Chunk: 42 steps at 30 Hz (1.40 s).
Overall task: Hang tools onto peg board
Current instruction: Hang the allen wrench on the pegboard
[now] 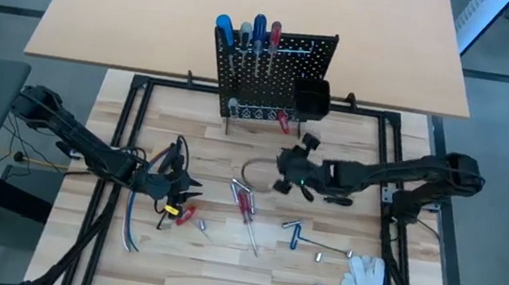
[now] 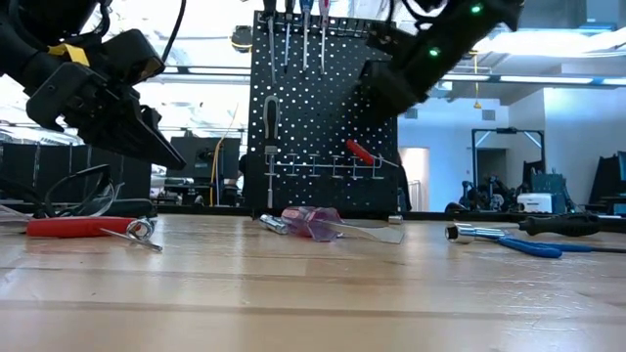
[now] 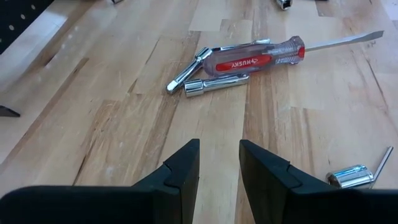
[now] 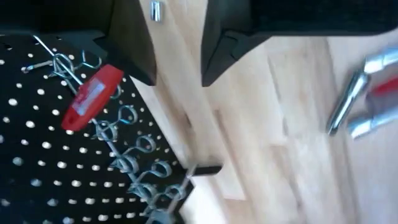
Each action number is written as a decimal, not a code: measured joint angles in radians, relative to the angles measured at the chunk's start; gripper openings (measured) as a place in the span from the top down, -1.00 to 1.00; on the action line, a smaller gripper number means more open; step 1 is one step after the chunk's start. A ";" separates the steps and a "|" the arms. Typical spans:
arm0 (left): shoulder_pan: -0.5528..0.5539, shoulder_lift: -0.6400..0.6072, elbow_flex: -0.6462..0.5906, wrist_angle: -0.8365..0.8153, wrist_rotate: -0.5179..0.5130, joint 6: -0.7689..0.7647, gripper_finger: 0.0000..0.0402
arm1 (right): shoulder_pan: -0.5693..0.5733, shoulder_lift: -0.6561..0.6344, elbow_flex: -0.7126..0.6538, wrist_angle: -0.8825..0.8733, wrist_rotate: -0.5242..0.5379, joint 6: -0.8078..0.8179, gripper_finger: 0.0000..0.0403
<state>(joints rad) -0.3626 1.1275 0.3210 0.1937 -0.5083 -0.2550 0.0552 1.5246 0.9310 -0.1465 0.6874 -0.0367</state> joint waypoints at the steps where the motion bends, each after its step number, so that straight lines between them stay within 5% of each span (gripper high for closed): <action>1: 0.000 0.000 0.000 0.001 0.000 0.000 0.47 | 0.019 0.000 -0.011 0.002 0.035 -0.010 0.28; 7: 0.000 0.000 0.000 -0.001 0.000 -0.002 0.47 | 0.088 0.000 -0.124 0.081 0.254 0.028 0.21; 15: 0.000 0.000 0.000 0.001 0.000 -0.003 0.47 | 0.100 0.001 -0.230 0.295 0.219 0.035 0.18; 21: 0.000 0.000 0.000 0.001 0.000 -0.003 0.47 | 0.071 0.009 -0.233 0.298 0.058 0.029 -0.18; 24: 0.000 0.000 0.000 0.001 0.000 -0.003 0.47 | 0.060 0.047 -0.233 0.307 0.058 0.054 -0.30; 33: 0.000 0.000 0.001 0.004 0.000 -0.003 0.47 | 0.077 0.277 -0.233 0.668 0.297 -0.178 -0.19; 42: 0.000 0.000 0.001 0.004 0.000 -0.001 0.47 | 0.062 0.307 -0.204 0.727 0.326 -0.275 -0.14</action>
<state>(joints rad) -0.3626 1.1275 0.3222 0.1974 -0.5083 -0.2562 0.1168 1.8317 0.7274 0.5810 1.0130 -0.3119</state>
